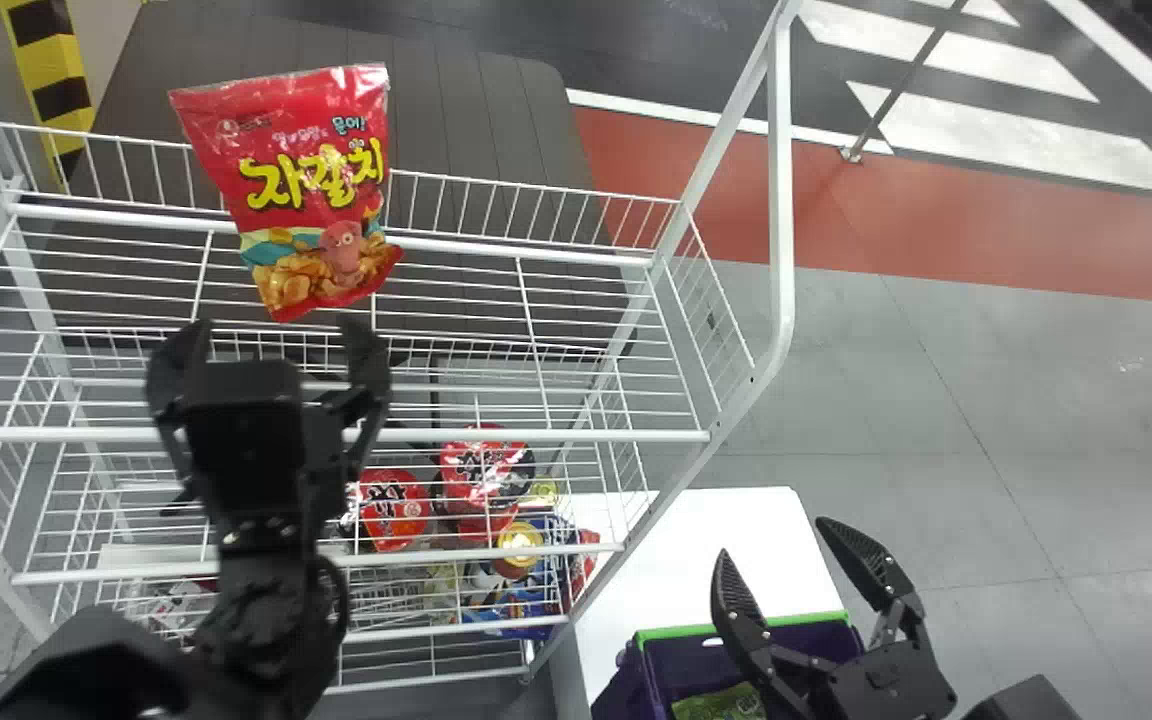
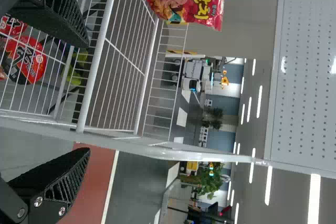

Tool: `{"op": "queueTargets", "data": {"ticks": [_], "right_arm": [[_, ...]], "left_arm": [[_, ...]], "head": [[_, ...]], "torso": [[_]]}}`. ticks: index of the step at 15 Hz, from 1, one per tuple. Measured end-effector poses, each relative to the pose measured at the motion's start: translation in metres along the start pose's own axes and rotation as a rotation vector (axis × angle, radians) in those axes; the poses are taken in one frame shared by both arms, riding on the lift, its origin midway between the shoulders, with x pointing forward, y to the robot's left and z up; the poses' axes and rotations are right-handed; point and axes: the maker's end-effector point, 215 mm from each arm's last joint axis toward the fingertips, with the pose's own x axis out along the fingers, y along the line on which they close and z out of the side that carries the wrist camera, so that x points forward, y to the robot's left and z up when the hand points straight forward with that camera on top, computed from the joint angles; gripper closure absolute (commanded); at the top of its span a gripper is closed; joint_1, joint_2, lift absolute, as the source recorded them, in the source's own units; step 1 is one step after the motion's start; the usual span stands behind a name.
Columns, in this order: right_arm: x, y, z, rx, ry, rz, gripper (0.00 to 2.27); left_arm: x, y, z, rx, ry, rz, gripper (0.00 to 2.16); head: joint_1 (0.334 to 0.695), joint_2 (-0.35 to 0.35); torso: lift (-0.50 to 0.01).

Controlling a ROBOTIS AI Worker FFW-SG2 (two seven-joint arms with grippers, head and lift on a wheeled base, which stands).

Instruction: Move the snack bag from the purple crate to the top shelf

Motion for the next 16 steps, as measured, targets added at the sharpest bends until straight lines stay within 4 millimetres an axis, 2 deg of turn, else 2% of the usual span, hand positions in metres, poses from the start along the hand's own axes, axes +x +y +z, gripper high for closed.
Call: {"op": "queueTargets", "data": {"ticks": [2,3,6,7,14,16], "right_arm": [[-0.005,-0.004,-0.001,-0.006,-0.013,-0.009,0.12],[-0.006,-0.005,0.001,-0.013,-0.025,-0.012,0.12],[-0.009,-0.011,0.008,-0.029,-0.048,-0.022,0.12],[-0.011,-0.013,0.009,-0.032,-0.054,-0.024,0.12],[-0.023,-0.025,0.016,-0.055,-0.091,-0.034,0.12],[-0.024,-0.025,0.019,-0.062,-0.103,-0.036,0.12]], "left_arm": [[0.011,-0.023,-0.002,0.002,0.017,-0.005,0.18],[0.018,-0.028,-0.009,0.016,0.030,0.001,0.19],[0.043,-0.017,-0.043,0.109,0.075,0.067,0.20],[0.049,-0.017,-0.048,0.130,0.075,0.080,0.20],[0.081,-0.023,-0.035,0.079,0.000,0.065,0.21],[0.094,-0.017,-0.037,0.079,0.001,0.070,0.21]], "head": [[0.695,-0.350],[0.695,-0.350],[0.695,-0.350],[0.695,-0.350],[0.695,-0.350],[0.695,-0.350]], "torso": [[0.001],[0.001],[0.001],[0.001],[0.001],[0.001]]}}
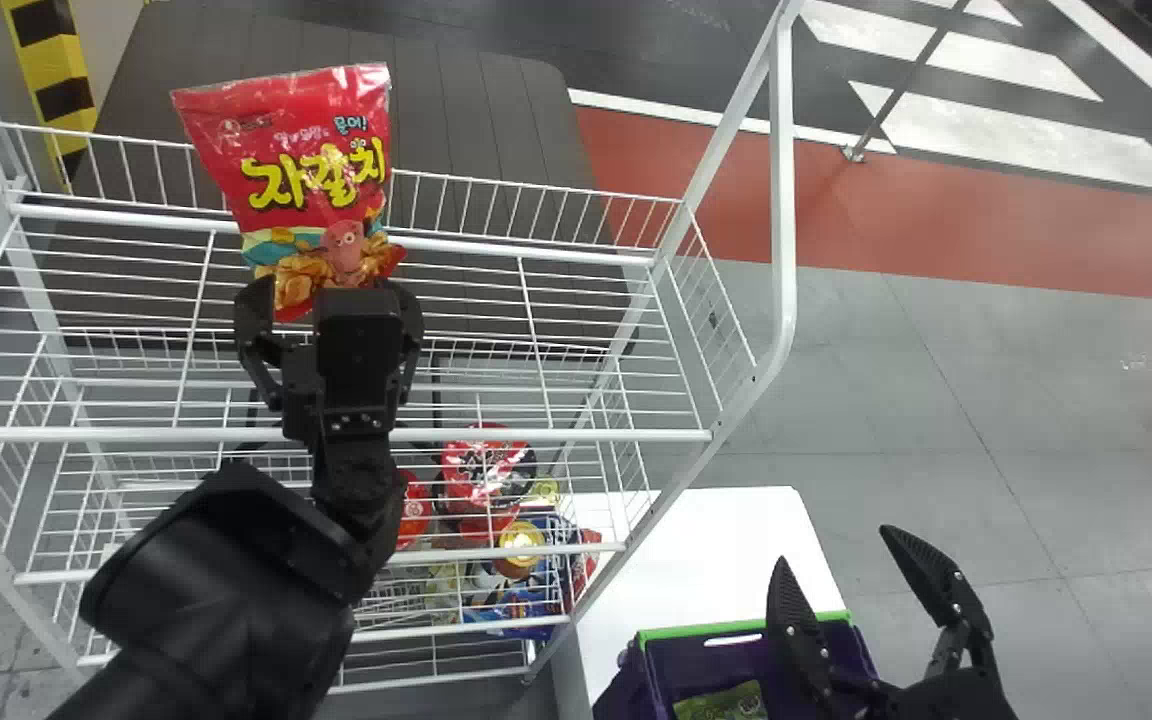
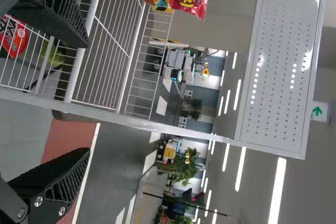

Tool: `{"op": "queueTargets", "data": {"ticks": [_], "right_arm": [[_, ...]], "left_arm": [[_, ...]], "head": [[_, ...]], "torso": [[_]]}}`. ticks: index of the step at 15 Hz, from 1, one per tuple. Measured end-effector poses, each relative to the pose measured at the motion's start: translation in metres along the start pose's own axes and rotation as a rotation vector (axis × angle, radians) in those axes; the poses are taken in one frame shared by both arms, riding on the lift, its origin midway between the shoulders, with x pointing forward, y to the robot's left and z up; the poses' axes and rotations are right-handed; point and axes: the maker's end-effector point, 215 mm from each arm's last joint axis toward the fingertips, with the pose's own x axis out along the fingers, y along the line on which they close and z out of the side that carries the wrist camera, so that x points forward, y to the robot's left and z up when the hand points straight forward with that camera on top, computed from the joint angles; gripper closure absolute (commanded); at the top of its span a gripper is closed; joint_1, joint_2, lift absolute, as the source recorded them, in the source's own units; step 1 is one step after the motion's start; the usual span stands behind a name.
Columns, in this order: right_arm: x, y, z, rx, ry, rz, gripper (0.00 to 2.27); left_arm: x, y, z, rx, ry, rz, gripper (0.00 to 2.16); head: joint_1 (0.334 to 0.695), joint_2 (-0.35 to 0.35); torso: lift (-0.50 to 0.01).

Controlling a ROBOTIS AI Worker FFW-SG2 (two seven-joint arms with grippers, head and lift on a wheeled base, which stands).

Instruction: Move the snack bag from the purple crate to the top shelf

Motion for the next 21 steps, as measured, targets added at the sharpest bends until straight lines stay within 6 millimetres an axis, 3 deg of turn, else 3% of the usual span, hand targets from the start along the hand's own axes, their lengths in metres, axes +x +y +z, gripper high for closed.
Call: {"op": "queueTargets", "data": {"ticks": [7,14,21], "right_arm": [[0.001,0.000,-0.003,-0.005,-0.009,-0.004,0.12],[0.008,0.001,-0.010,-0.009,-0.010,-0.004,0.12],[0.011,0.007,-0.012,-0.017,-0.024,0.005,0.12]], "left_arm": [[0.034,0.009,0.010,-0.138,0.025,-0.005,0.21],[0.027,-0.006,0.002,-0.117,0.024,-0.042,0.22],[0.043,0.003,-0.001,-0.112,0.004,-0.046,0.22]], "head": [[0.695,-0.350],[0.695,-0.350],[0.695,-0.350]], "torso": [[0.001],[0.001],[0.000]]}}
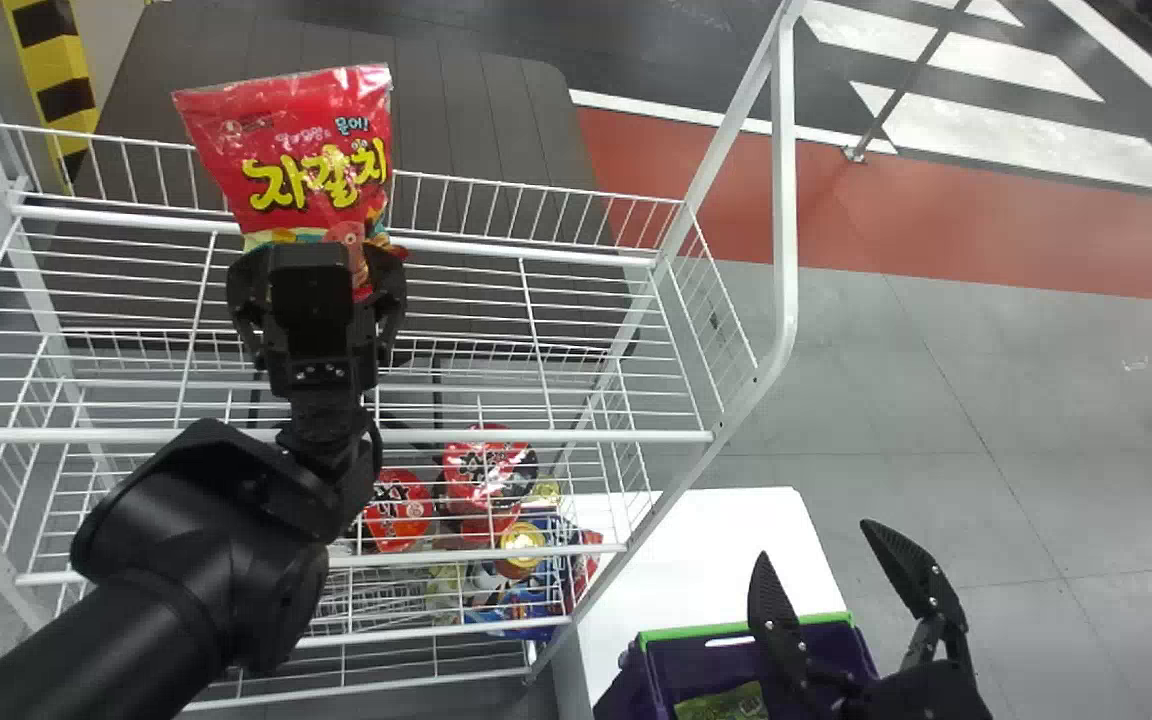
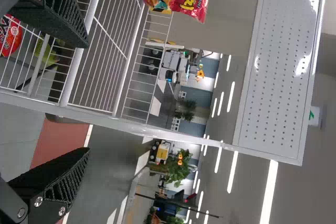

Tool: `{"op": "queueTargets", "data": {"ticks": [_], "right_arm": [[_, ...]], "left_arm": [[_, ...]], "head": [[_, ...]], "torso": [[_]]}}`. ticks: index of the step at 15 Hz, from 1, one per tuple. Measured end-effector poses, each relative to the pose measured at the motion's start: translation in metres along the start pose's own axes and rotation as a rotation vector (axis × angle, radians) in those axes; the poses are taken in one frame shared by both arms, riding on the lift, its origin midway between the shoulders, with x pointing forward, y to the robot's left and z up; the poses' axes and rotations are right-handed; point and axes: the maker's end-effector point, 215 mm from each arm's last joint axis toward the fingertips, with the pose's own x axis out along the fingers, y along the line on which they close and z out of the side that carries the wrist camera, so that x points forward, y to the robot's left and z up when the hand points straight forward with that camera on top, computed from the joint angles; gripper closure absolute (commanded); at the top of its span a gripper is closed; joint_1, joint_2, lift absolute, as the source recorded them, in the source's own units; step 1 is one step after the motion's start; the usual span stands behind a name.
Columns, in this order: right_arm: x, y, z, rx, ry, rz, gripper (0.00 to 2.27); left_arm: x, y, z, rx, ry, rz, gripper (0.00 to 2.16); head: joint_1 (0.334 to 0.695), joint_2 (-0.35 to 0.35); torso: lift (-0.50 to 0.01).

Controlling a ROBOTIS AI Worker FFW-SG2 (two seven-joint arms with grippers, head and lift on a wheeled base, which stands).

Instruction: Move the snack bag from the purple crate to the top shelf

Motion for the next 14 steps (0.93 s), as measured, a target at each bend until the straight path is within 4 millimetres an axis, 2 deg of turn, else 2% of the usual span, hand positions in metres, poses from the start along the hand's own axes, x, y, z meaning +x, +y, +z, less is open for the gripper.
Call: {"op": "queueTargets", "data": {"ticks": [14], "right_arm": [[0.0002,0.0024,-0.0071,-0.019,-0.016,-0.001,0.12]], "left_arm": [[0.0080,0.0079,-0.0088,0.000,0.018,-0.005,0.28]], "head": [[0.695,-0.350]], "torso": [[0.000]]}}
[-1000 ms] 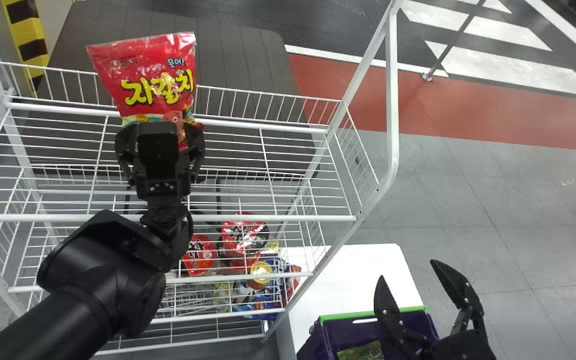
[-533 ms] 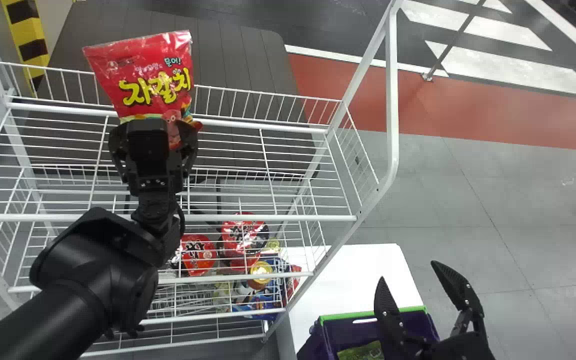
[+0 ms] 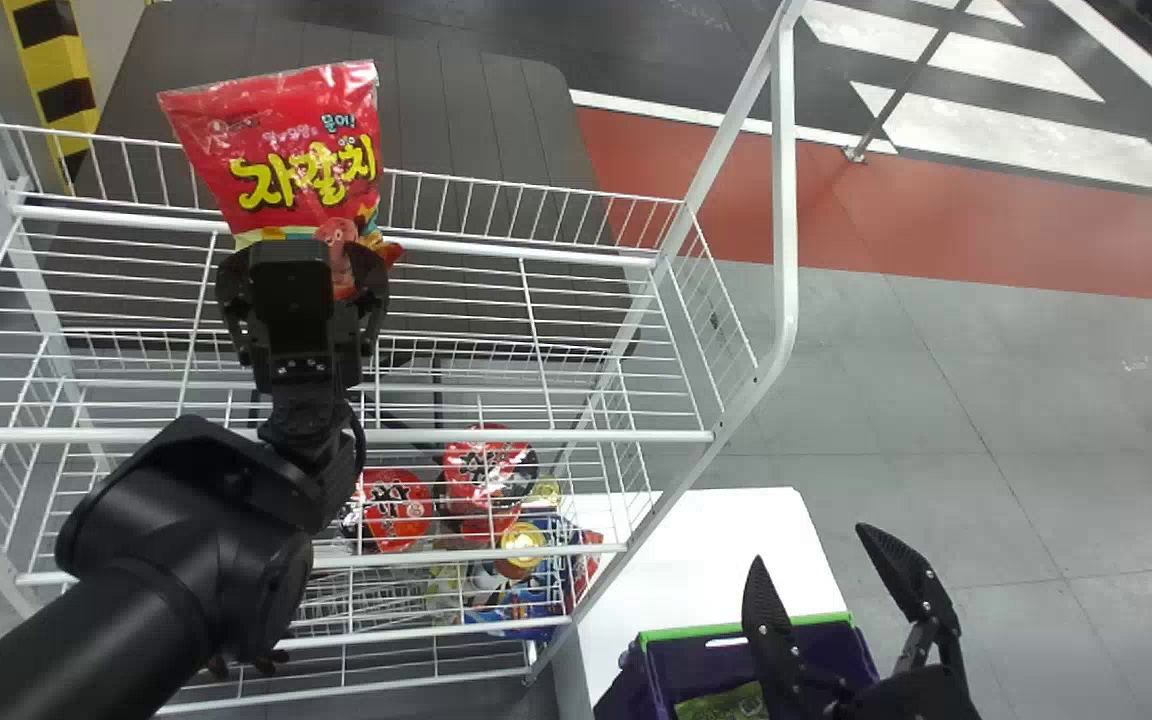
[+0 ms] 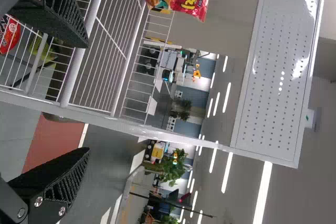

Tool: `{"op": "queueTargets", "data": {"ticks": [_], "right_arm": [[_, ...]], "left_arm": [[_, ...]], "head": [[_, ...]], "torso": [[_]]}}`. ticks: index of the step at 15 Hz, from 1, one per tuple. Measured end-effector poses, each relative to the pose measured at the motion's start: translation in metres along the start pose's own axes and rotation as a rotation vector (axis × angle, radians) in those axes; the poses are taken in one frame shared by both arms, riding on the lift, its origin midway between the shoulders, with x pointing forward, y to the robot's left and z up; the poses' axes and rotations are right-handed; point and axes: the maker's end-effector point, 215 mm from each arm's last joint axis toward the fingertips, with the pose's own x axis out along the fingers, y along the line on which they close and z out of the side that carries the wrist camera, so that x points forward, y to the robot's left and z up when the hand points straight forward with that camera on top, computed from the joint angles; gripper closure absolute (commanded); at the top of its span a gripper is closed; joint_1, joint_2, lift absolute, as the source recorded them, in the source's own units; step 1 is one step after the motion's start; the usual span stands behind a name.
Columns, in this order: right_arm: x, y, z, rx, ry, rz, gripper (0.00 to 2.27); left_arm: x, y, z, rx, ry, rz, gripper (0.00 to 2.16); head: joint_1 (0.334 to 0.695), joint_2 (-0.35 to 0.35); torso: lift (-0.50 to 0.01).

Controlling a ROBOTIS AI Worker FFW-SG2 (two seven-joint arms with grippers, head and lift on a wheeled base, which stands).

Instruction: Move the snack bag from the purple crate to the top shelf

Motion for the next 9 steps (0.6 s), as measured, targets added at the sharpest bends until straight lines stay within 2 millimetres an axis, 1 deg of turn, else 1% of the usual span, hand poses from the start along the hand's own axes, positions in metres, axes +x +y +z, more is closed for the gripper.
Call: {"op": "queueTargets", "data": {"ticks": [6,9], "right_arm": [[0.0021,0.0021,-0.0028,-0.006,0.000,0.005,0.12],[0.0045,0.0062,-0.0024,-0.009,-0.005,0.012,0.12]], "left_arm": [[-0.0004,-0.0081,-0.0021,-0.004,0.009,-0.030,0.28],[0.0070,-0.0005,0.0007,0.000,0.008,-0.017,0.28]], "head": [[0.695,-0.350],[0.695,-0.350]], "torso": [[0.000],[0.000]]}}
